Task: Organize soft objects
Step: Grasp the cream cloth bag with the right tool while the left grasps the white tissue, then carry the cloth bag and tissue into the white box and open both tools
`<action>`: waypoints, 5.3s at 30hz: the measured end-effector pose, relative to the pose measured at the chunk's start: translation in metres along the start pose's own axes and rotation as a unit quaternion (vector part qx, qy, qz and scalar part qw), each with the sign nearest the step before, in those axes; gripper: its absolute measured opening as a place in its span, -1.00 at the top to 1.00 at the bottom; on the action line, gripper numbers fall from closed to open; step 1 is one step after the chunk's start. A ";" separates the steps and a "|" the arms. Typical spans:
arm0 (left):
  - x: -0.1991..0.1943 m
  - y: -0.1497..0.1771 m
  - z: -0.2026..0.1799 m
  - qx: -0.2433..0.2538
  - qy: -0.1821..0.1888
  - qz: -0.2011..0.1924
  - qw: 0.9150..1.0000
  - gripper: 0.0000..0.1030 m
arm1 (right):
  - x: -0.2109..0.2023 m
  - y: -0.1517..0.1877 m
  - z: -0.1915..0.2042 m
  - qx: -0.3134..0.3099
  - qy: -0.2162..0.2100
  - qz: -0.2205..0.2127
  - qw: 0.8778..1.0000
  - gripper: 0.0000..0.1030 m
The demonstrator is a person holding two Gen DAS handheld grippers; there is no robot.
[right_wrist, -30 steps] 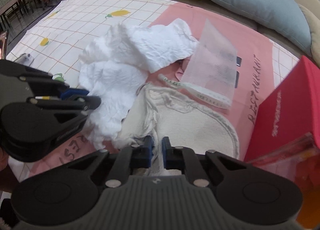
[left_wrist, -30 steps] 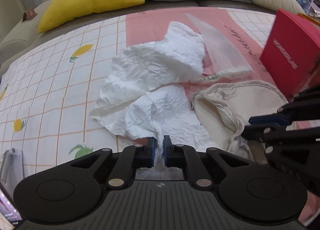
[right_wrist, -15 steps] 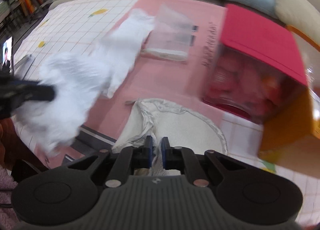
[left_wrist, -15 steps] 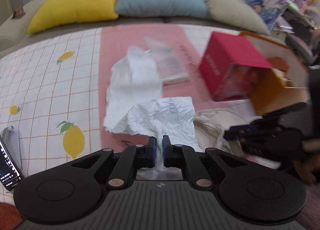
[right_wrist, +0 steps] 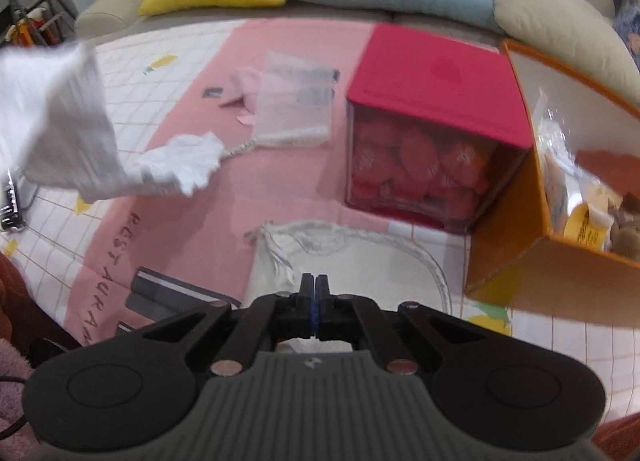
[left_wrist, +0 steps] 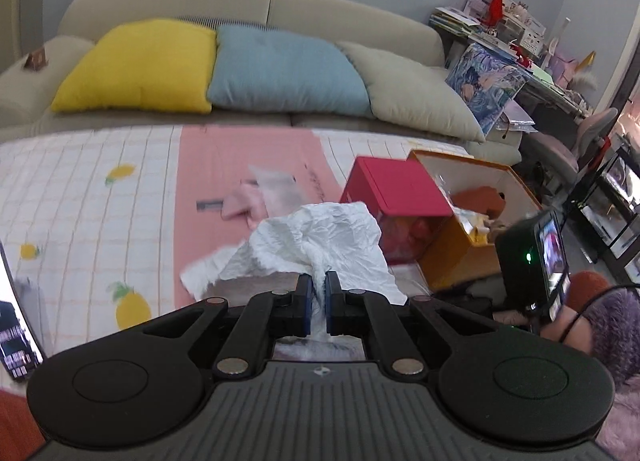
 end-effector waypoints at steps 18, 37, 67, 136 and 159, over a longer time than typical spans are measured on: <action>0.140 0.023 0.078 -0.059 -0.054 0.103 0.992 0.85 | 0.011 -0.005 -0.017 0.038 0.022 -0.006 0.999 0.95; 0.171 0.061 0.081 -0.129 -0.108 0.168 0.971 -0.79 | 0.043 0.004 -0.049 0.125 0.044 0.031 0.991 -0.77; 0.160 0.060 0.040 -0.023 -0.083 0.128 0.988 0.61 | 0.027 0.010 -0.002 -0.003 -0.007 -0.007 1.000 0.92; 0.251 -0.126 -0.234 0.181 0.108 0.075 0.975 0.61 | -0.052 -0.087 -0.282 0.155 0.152 -0.116 0.969 0.91; 0.243 -0.137 -0.225 0.201 0.068 0.072 0.975 -0.39 | -0.040 -0.092 -0.269 0.132 0.168 -0.067 0.975 0.38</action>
Point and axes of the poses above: each gripper's, at about its wrist camera, not at the fingertips, and x roughly the way its jaws point, z to its left, y to its underside, the point moved 2 cm from there along x, roughly the way its jaws point, and after that the axes turned 11 degrees about x, right-handed, at the moved point
